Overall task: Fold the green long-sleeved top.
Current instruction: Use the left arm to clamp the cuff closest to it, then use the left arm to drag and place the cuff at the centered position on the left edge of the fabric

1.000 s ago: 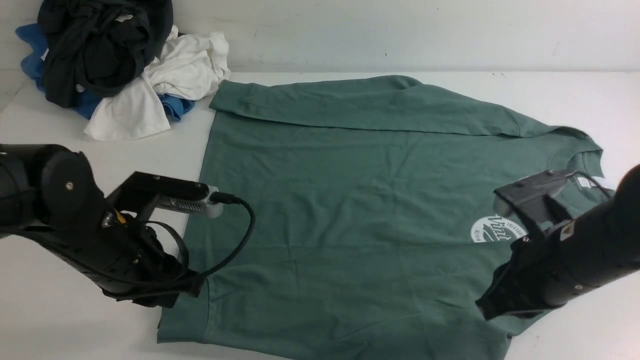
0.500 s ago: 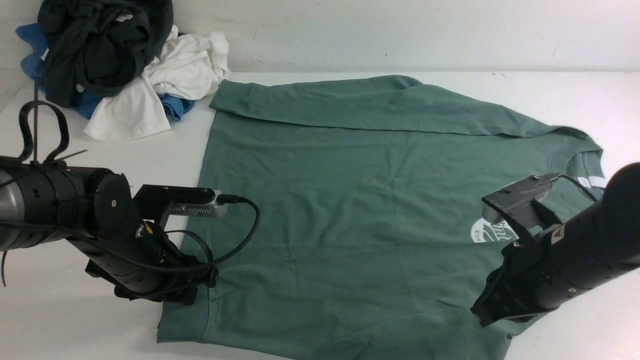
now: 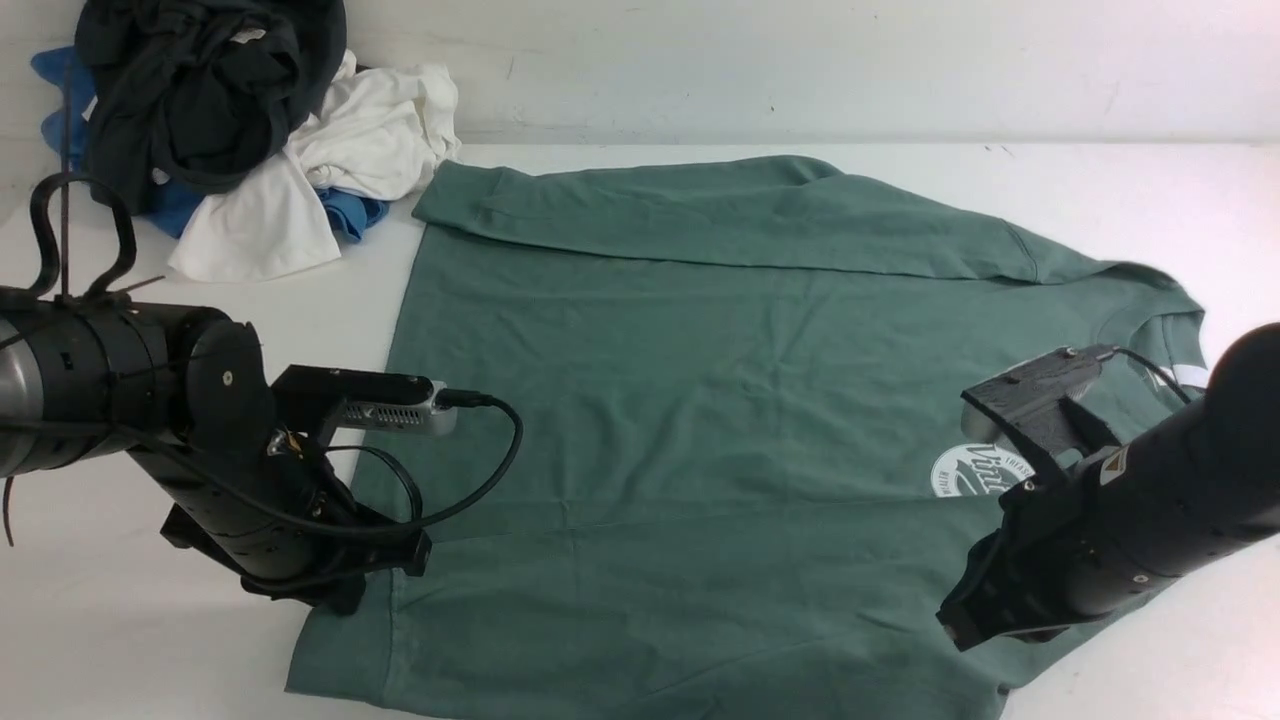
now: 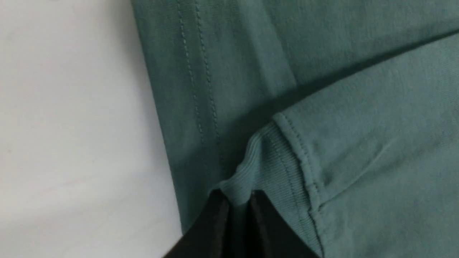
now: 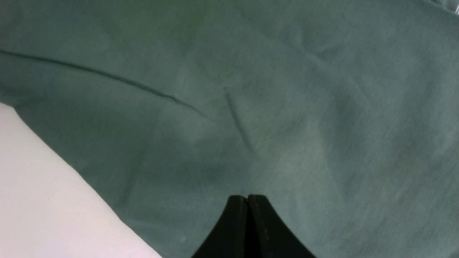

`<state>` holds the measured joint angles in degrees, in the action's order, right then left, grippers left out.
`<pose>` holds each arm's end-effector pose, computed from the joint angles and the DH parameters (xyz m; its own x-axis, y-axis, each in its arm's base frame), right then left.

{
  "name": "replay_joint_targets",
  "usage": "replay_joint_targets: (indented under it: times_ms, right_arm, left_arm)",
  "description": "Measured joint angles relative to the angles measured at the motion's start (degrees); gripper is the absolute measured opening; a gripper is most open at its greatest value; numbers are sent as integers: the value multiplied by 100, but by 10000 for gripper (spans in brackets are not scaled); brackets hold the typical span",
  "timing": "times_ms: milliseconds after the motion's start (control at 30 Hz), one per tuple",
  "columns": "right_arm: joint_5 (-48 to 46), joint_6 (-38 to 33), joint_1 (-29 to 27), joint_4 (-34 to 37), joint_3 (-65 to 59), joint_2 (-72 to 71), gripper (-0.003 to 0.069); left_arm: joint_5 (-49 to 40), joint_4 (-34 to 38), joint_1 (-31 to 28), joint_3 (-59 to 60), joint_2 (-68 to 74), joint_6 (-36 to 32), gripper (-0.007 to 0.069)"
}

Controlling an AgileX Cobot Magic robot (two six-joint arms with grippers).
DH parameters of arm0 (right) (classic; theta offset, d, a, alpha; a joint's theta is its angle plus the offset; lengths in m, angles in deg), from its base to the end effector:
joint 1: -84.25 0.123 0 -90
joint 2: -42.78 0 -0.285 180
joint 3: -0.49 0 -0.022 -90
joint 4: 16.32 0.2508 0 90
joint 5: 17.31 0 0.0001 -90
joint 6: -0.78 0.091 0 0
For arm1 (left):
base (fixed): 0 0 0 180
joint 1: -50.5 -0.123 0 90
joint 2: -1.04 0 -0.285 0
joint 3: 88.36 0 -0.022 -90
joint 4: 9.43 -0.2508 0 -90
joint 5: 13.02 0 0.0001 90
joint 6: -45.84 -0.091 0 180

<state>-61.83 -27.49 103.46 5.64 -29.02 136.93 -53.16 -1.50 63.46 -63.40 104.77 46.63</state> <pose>0.2402 0.1090 0.2013 -0.8156 -0.5007 -0.2899 -0.5629 0.8026 0.1975 0.2857 -0.0741 0.1714 -0.9771 0.1026 -0.1865 0.1246 0.9861 -0.1103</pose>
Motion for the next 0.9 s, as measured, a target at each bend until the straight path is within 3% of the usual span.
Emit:
replay_joint_targets:
  times_ms: [67,333,400,467,600,633,700,900]
  right_arm:
    - [0,0,0,0,0,0,-10]
    - [0,0,0,0,0,0,-10]
    - [0,0,0,4,0,0,-10]
    - [0,0,0,4,0,0,-10]
    - [0,0,0,4,0,0,-10]
    - [0,0,0,4,0,0,-10]
    - [0,0,0,4,0,0,-10]
    - [0,0,0,4,0,0,-10]
  left_arm:
    - [-31,-35,0,-26,-6,0,64]
    - [-19,-384,0,-26,54,0,347]
    - [-19,-404,0,-26,126,0,351]
    - [-25,-404,0,-26,198,0,327]
    - [-25,-404,0,-26,214,0,191]
    - [-20,-399,35,-26,144,0,116]
    - [-20,-404,105,-26,-3,0,45]
    - [-173,-404,385,-147,-563,0,2]
